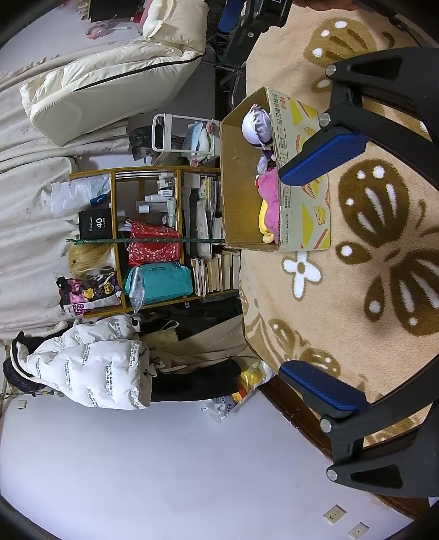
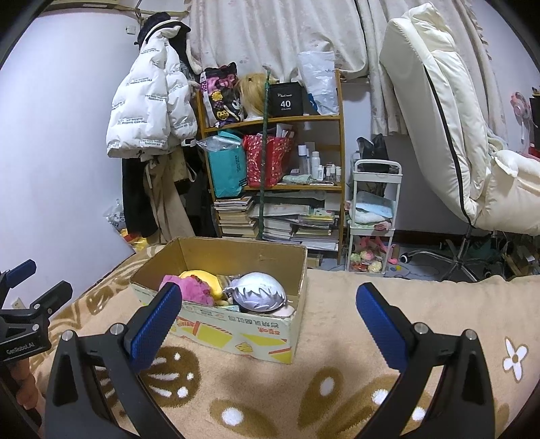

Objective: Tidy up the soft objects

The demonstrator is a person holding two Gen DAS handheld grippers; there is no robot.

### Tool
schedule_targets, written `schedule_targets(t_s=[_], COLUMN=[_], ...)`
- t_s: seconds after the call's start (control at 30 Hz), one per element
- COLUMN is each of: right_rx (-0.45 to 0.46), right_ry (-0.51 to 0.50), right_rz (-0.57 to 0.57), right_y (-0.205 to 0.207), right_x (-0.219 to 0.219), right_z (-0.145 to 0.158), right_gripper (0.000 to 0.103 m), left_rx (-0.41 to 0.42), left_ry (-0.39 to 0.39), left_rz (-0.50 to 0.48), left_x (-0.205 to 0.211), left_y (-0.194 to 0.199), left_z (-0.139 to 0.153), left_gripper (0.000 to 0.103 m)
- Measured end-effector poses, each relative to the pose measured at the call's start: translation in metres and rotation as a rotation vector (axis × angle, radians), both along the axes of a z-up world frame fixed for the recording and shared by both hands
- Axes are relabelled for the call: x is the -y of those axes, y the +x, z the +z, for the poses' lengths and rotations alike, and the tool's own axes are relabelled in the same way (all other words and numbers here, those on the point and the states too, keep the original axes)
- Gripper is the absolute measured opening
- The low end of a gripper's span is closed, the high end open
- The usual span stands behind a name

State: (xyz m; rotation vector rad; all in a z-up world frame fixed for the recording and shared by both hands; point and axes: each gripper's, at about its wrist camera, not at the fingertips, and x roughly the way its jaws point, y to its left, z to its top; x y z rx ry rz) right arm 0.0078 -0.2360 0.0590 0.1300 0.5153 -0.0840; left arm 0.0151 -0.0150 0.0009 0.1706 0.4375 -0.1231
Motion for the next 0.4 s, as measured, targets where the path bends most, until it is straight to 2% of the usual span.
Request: schedule_targets(t_s=[0.4], right_rx=[-0.001], right_ry=[-0.002], right_rz=[0.003], right_y=[0.0004], right_x=[0.0008], right_z=[0.0005], right_gripper=[0.103], left_rx=[0.001], left_ry=[0.001], left_rz=[0.003], left_x=[0.0010], left_y=[-0.0007], left_z=[-0.0020], left_gripper=[0.102])
